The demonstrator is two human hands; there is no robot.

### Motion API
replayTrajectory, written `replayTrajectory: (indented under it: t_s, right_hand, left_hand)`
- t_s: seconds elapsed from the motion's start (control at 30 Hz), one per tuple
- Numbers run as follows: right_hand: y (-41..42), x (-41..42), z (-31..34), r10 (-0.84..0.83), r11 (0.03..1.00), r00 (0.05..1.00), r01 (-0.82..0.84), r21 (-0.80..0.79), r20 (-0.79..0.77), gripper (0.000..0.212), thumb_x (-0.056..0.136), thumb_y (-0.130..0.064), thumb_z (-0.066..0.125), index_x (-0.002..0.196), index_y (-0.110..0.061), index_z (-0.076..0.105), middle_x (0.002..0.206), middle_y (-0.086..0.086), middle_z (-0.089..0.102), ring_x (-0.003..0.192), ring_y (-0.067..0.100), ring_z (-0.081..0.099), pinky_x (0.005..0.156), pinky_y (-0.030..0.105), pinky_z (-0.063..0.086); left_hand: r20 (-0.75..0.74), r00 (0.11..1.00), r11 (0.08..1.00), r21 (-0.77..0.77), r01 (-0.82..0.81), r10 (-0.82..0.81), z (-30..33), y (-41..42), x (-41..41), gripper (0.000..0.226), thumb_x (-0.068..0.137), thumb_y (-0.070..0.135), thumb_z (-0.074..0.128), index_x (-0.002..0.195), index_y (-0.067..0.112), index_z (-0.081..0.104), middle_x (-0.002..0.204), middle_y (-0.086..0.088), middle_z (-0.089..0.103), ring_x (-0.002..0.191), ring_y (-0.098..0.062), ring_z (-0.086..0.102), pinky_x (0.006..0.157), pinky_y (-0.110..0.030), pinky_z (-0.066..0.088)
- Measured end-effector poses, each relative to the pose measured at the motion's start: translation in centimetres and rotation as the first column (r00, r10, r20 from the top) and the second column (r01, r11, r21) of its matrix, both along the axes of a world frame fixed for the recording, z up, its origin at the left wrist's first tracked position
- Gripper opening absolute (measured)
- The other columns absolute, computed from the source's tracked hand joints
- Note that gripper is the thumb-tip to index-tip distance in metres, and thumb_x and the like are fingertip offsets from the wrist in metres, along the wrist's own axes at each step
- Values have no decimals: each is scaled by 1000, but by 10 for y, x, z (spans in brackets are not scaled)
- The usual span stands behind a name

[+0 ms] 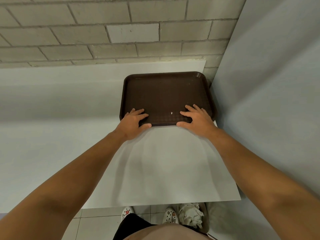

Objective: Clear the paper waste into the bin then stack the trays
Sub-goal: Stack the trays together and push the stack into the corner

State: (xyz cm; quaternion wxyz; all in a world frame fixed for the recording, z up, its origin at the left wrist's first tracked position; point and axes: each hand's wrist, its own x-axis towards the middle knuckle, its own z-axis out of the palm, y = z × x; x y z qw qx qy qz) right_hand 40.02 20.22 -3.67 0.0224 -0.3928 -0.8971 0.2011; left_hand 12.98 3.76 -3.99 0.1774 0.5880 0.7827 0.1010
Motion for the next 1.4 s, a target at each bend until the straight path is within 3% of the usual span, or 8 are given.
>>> replayTrajectory:
  t_s: [0.2, 0.33, 0.4, 0.53, 0.67, 0.93, 1.4]
  right_hand:
    - [-5, 2, 5, -36, 999, 999, 36, 5, -20, 69, 89, -70, 55, 146, -31, 51, 164, 1, 30, 154, 27, 16, 124, 51, 11]
    - [-10, 23, 1, -206, 970, 968, 221, 100, -143, 70, 88, -69, 57, 144, -28, 52, 165, 7, 25, 153, 34, 11, 123, 53, 11]
    - [-11, 34, -1, -320, 941, 934, 332, 57, -159, 81, 83, -72, 61, 149, -29, 44, 167, 7, 16, 154, 34, 5, 123, 52, 12]
    - [-14, 43, -3, -451, 891, 875, 428, -151, -178, 106, 75, -70, 72, 157, -19, 28, 169, 1, 0, 155, 27, 10, 122, 47, 25]
    - [-15, 41, 1, -473, 877, 854, 434, -204, -218, 116, 72, -65, 77, 158, -11, 23, 168, -6, 0, 148, 21, 31, 113, 38, 36]
    - [-14, 34, 4, -485, 872, 849, 449, -196, -209, 119, 72, -64, 78, 159, -7, 20, 168, -6, 0, 148, 20, 32, 113, 38, 37]
    - [-15, 33, 4, -483, 873, 850, 450, -190, -207, 120, 71, -64, 78, 158, -7, 20, 168, -6, 0, 148, 20, 31, 114, 37, 36]
  left_hand:
    - [-8, 1000, 999, 36, -7, 8, 3, -4, 0, 64, 95, 60, 50, 148, 26, 44, 161, 0, 32, 152, -29, 17, 121, -48, 18]
    - [-29, 989, 976, 168, -140, 147, -1, -15, 2, 67, 93, 64, 49, 147, 24, 45, 159, -5, 35, 151, -33, 16, 122, -49, 21]
    - [-19, 974, 950, 226, -216, 226, -5, -23, 4, 72, 90, 66, 53, 147, 25, 42, 161, -8, 28, 150, -35, 14, 121, -51, 23]
    - [299, 893, 890, 208, -406, 337, -10, -32, 4, 94, 81, 64, 68, 153, 19, 28, 162, -3, 15, 145, -29, 29, 116, -46, 37]
    - [349, 868, 864, 234, -445, 352, -13, -32, -1, 103, 73, 69, 72, 151, 17, 30, 155, 0, 26, 134, -25, 45, 108, -44, 47]
    - [357, 879, 846, 312, -432, 317, -5, -28, -2, 88, 75, 52, 80, 143, 15, 40, 143, 1, 40, 109, -10, 48, 95, -29, 48]
    - [342, 882, 854, 295, -427, 323, -5, -26, -4, 90, 75, 50, 81, 144, 12, 38, 144, 0, 38, 115, -18, 52, 93, -30, 48]
